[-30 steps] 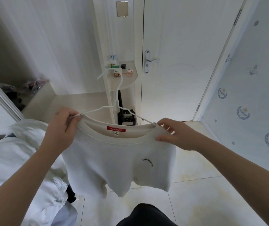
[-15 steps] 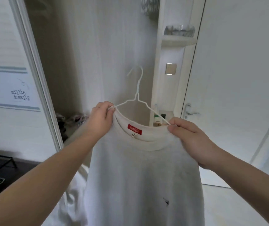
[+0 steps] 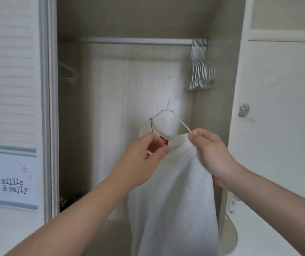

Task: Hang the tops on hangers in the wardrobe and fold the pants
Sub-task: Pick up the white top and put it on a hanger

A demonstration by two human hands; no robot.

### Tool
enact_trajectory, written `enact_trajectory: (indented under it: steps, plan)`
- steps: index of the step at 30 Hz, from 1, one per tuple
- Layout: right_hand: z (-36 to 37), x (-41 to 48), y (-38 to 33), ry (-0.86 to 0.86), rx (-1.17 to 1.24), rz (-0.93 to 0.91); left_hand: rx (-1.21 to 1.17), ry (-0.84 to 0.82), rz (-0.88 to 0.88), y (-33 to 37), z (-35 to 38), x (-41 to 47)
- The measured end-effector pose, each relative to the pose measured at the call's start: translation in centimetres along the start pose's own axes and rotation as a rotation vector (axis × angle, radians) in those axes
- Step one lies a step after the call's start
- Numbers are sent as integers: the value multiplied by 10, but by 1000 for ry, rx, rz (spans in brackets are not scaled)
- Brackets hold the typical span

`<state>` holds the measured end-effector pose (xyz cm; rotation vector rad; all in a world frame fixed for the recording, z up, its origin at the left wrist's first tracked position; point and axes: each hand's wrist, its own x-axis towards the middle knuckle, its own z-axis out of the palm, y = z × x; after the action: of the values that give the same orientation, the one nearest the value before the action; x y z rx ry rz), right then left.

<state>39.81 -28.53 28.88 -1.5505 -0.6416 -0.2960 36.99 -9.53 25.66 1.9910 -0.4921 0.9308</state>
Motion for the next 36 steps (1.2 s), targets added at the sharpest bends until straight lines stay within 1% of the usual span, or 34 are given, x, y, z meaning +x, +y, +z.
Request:
enact_trajectory:
  steps: [3,9,13,17,19,22,28,32,36]
  plan:
    - [32,52,-9,34,-28,-54,-29,-48,11,-1,-17,18]
    - [84,161,-31,134,-97,-110,306,-59,10,-20,-37,64]
    - [105,228,-41,162,-108,-123,517,-84,-72,-42,-33,99]
    - [115,288,-50,177,-67,-134,714,-23,-62,-72,-28,146]
    - [117,316,-52,186,-65,-129,726,-12,-74,-86,-32,170]
    - [118,358,-49,165,-127,-139,703,2,-58,-106,-44,204]
    - [126,426,-40,135,-97,-157,778,35,-19,-138,-57,268]
    - [135,457,-35,149,-65,-141,810,70,-2,-159,-64,292]
    - [148,471,-19,100,11,-74,851,62,-24,-176,-68,294]
